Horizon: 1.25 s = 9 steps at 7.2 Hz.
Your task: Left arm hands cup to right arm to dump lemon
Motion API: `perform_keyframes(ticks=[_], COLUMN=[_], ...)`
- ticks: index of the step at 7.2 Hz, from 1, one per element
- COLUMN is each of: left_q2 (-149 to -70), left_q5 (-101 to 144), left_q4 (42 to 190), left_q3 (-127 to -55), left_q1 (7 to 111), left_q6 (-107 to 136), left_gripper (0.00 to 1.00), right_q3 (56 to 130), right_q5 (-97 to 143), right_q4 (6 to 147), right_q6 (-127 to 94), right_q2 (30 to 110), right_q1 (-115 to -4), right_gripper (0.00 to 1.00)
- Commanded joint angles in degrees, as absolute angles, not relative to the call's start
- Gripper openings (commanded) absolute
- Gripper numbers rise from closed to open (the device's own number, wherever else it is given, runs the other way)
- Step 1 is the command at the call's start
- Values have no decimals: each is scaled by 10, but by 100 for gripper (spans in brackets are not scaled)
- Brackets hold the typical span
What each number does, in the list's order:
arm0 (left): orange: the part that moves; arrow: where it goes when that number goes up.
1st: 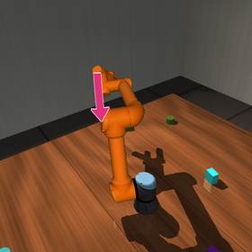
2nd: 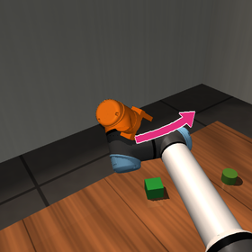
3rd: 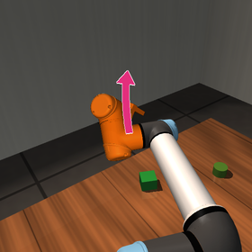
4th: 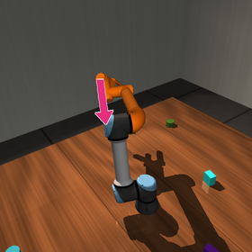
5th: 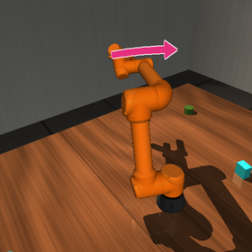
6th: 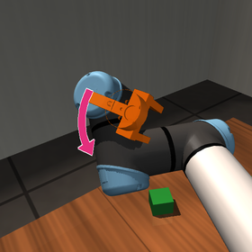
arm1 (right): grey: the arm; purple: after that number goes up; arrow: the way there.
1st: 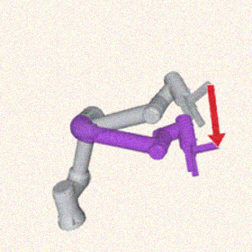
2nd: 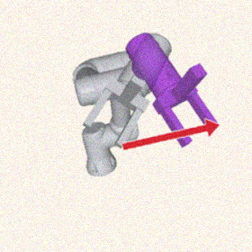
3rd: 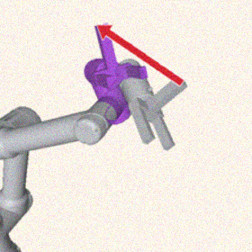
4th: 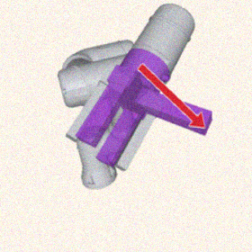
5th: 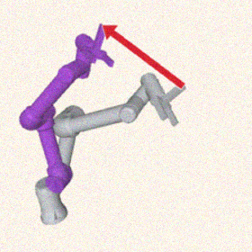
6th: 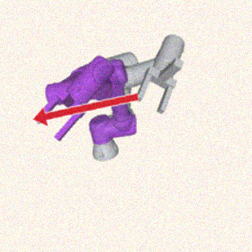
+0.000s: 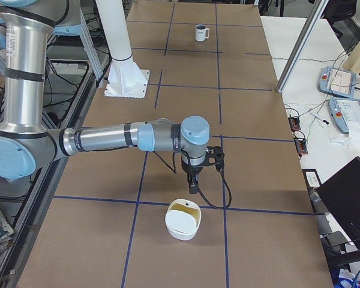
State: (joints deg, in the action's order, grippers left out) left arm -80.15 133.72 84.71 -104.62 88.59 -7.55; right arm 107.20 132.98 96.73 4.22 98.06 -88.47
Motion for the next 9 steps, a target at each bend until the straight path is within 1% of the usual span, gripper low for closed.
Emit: perform_keyframes(ticks=[1,9], left_q2=[-793,-794], left_q5=[1338,1338], left_q4=[847,847], left_q3=[-1048,-1055], left_q1=[885,885], left_q6=[-76,-76], left_gripper=[100,100], right_q3=[1070,1069], right_q5=[1331,1332], right_q4=[962,962], right_q6=[42,42], right_q2=[982,982], right_q1=[-884,-884], right_gripper=[100,100])
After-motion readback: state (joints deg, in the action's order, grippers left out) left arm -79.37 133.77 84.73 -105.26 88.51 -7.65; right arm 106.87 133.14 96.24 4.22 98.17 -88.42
